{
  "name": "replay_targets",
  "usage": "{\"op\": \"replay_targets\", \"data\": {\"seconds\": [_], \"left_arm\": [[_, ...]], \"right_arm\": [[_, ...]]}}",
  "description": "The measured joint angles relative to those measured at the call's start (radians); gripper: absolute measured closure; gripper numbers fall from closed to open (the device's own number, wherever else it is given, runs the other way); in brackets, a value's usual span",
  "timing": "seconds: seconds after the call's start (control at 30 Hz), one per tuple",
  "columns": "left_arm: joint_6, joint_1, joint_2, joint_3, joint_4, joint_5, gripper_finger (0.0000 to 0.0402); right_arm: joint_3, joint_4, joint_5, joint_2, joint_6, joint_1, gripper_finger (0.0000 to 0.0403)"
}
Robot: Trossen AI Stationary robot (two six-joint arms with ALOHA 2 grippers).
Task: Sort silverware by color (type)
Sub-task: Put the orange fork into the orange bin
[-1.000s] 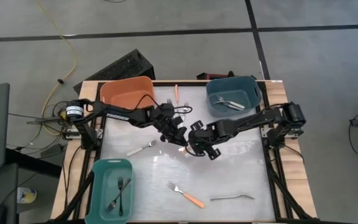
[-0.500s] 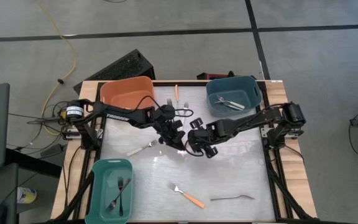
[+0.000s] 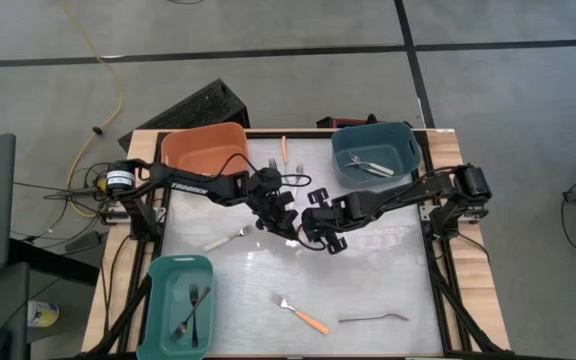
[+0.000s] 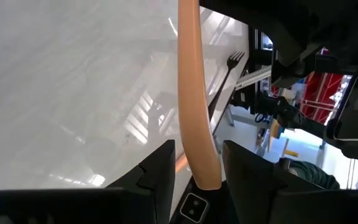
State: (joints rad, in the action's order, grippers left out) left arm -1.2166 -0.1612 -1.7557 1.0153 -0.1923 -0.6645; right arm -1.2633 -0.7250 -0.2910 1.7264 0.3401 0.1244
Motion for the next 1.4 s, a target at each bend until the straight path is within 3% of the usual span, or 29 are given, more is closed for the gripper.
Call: {"op": "replay_targets", "data": {"seconds": [0.43, 0.7, 0.83, 0.97, 1.17, 1.4], "left_arm": [[0.04, 0.0, 0.0, 0.0, -0.001, 0.014, 0.0287], [0.082, 0.0, -0.002, 0.0, 0.008, 0.014, 0.0366], [0.097, 0.0, -0.002, 0.0, 0.007, 0.024, 0.0369], [0.111, -0.003, -0.002, 0.0, 0.005, 0.024, 0.0369], [0.139, -0.018, -0.002, 0.0, -0.001, 0.024, 0.0369], [0.191, -0.073, 0.006, 0.0, 0.03, 0.016, 0.0369]], "right_arm": [[-0.026, 0.053, 0.041, 0.0, 0.106, 0.008, 0.034], [-0.03, 0.056, 0.037, -0.001, 0.132, 0.004, 0.0339], [-0.03, 0.053, 0.031, -0.001, 0.139, 0.004, 0.0333], [-0.031, 0.054, 0.031, -0.001, 0.151, 0.004, 0.0311], [-0.032, 0.026, 0.058, -0.028, 0.146, 0.004, 0.0245], [-0.032, -0.032, 0.058, -0.194, -0.013, -0.006, 0.0186]]}}
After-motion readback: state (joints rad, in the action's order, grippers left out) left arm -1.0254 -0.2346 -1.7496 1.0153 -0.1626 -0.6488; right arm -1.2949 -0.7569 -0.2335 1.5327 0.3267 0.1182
